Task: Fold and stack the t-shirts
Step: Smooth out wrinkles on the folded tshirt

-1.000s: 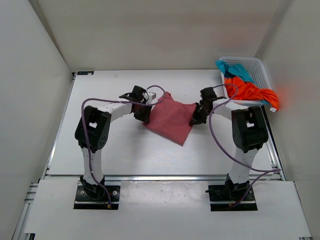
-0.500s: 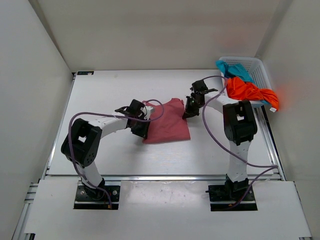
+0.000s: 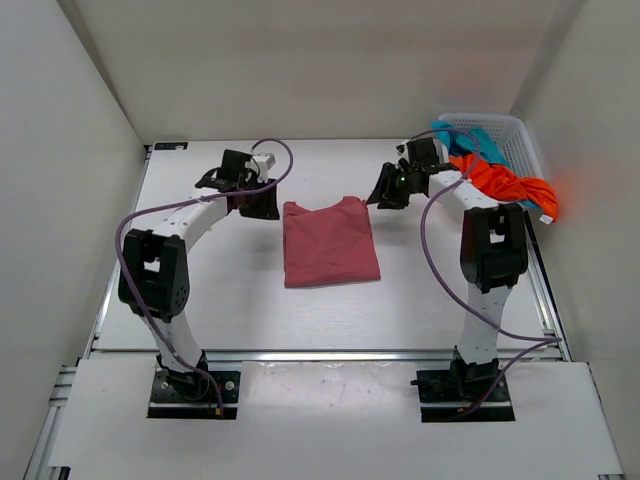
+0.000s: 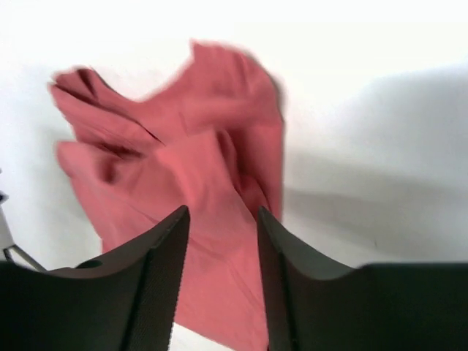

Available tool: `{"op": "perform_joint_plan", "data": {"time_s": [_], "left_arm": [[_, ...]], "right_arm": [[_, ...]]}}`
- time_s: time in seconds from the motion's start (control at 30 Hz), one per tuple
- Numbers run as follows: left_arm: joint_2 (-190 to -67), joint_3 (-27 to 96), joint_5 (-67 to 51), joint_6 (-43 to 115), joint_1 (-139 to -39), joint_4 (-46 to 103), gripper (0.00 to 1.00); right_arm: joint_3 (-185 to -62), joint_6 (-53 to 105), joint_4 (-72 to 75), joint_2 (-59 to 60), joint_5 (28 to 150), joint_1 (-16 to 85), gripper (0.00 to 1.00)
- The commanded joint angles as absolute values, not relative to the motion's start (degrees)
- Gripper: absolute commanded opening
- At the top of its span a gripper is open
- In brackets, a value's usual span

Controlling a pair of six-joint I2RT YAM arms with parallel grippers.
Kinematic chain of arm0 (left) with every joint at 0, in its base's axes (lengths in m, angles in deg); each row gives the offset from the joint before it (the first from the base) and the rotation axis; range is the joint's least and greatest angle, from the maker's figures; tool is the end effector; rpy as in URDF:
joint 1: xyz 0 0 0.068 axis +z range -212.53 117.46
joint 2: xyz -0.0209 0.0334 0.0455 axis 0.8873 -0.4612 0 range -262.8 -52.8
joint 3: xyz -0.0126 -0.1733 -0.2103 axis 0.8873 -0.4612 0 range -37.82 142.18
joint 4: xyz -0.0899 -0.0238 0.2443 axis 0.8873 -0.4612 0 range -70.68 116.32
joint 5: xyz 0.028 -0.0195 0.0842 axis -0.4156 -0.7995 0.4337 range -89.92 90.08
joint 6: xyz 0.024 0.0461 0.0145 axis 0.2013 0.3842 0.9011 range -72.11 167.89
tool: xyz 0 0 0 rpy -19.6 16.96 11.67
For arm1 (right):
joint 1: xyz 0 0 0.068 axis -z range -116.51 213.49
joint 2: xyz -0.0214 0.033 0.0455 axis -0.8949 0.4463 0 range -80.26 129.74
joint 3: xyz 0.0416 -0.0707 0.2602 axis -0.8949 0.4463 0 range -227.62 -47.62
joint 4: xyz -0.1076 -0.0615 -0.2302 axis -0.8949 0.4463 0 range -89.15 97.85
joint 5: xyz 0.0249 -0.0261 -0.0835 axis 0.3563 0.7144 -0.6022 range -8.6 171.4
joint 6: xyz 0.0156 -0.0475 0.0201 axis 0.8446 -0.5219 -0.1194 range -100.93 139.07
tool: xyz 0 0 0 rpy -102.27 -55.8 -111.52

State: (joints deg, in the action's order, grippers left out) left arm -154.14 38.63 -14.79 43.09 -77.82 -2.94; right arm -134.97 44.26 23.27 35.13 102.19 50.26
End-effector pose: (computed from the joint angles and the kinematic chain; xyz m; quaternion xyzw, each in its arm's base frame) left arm 0.3668 -0.1095 0.2357 0.1258 0.9359 -0.1745 0.2790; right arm 0.4311 0.1144 0.2071 0.0357 0.9269 0.2699 0.2583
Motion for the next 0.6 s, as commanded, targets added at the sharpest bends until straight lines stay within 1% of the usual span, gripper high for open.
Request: {"op": "perform_joint_plan", "data": {"time_s": [0.0, 0.03, 0.07, 0.1, 0.3, 0.43, 0.5, 0.57], "left_arm": [[-159.0, 42.1, -18.4, 42.6, -77.9, -2.2, 0.55], [-159.7, 43.4, -18.6, 42.4, -78.1, -2.1, 0.55], [-161.0, 44.1, -19.0, 42.4, -78.4, -1.7, 0.57], [-162.4, 45.3, -19.1, 42.1, -78.6, -1.9, 0.57], [-167.5, 50.0, -19.0, 41.6, -80.2, -1.8, 0.58], [-168.2, 50.7, -19.2, 41.5, -81.2, -1.4, 0.58], [-168.6, 50.7, -18.6, 41.8, -81.4, -1.5, 0.58], [-168.7, 50.7, -18.4, 41.8, -81.9, -1.4, 0.57]], "right_arm": [[-141.8, 43.6, 23.1, 39.7, 106.0, 49.4, 0.49], [-142.5, 43.8, 23.1, 40.2, 106.0, 49.3, 0.52], [-143.8, 44.2, 23.6, 41.5, 106.2, 49.3, 0.52], [-145.0, 44.0, 23.6, 42.7, 106.6, 48.6, 0.54], [-149.6, 44.8, 26.1, 47.2, 107.3, 49.1, 0.56], [-149.1, 44.4, 27.0, 47.4, 107.6, 49.1, 0.59], [-148.6, 44.8, 27.3, 47.1, 108.6, 48.6, 0.57], [-147.7, 45.6, 26.5, 46.6, 109.9, 48.8, 0.52]]}}
